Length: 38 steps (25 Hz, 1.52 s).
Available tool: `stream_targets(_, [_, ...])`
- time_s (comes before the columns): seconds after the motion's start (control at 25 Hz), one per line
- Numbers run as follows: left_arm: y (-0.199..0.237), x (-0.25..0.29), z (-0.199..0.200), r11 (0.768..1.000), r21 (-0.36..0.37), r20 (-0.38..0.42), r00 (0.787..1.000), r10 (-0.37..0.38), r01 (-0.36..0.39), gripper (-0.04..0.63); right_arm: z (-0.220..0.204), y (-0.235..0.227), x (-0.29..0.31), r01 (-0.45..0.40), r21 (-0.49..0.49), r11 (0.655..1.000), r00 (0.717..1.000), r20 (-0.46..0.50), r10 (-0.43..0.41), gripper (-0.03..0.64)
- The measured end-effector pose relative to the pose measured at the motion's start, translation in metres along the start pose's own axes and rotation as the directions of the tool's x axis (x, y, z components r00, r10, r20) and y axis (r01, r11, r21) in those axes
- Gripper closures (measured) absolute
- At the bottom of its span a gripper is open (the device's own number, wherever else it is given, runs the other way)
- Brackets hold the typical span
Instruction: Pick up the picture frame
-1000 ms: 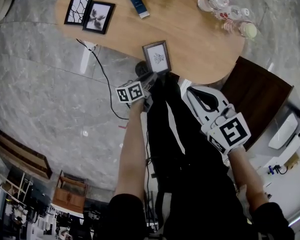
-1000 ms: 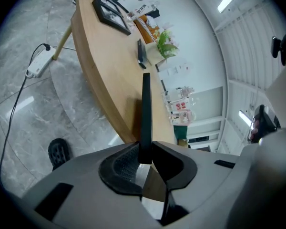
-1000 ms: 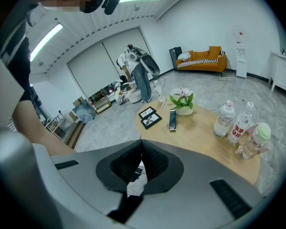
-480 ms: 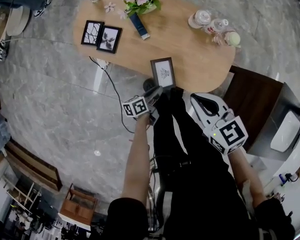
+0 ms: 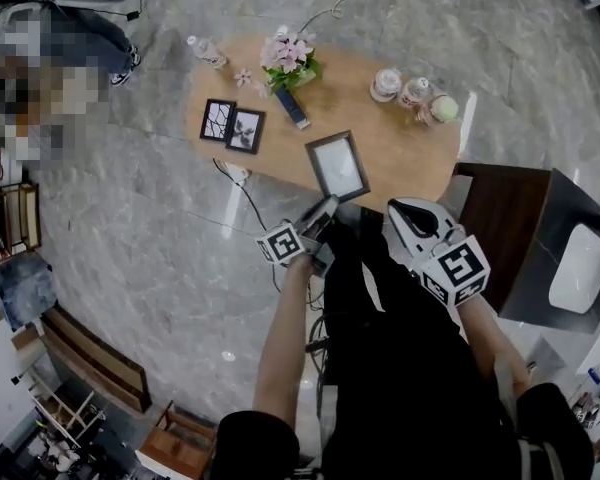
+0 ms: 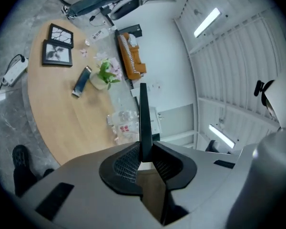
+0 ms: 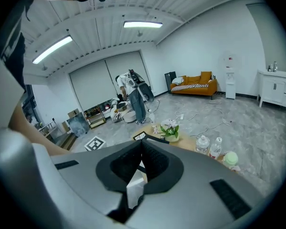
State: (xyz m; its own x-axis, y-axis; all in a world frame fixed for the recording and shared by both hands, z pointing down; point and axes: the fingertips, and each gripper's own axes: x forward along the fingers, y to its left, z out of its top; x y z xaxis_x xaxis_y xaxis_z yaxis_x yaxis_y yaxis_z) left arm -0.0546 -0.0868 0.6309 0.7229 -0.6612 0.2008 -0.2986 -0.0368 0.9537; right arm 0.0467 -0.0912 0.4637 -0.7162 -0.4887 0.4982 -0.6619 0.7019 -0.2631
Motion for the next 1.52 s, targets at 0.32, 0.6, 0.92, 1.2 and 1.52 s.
stream_targets(0.32, [-0.110, -0.008, 0.056, 0.995, -0.040, 0.164, 0.983, -0.087, 0.094, 0.517, 0.050, -0.004, -0.030, 0.011, -0.029, 1.000, 0.993, 0.120, -0.007, 0.604])
stream_targets(0.6, [-0.191, -0.024, 0.075, 0.982, -0.018, 0.283, 0.943, -0.175, 0.188, 0.517, 0.087, -0.003, -0.051, 0.018, -0.076, 0.997, 0.979, 0.205, -0.002, 0.604])
stream_targets(0.92, [-0.266, -0.054, 0.094, 0.964, -0.017, 0.407, 0.883, -0.235, 0.265, 0.517, 0.136, -0.008, -0.073, 0.034, -0.128, 0.991, 0.960, 0.278, 0.003, 0.604])
stream_targets(1.2, [-0.309, -0.066, 0.100, 0.953, 0.008, 0.461, 0.845, -0.271, 0.302, 0.517, 0.164, -0.013, -0.085, 0.022, -0.177, 0.984, 0.947, 0.318, 0.036, 0.604])
stream_targets(1.52, [-0.323, -0.080, 0.105, 0.952, 0.012, 0.477, 0.835, -0.275, 0.307, 0.517, 0.171, 0.009, -0.084, -0.020, -0.236, 0.971, 0.949, 0.302, 0.093, 0.604])
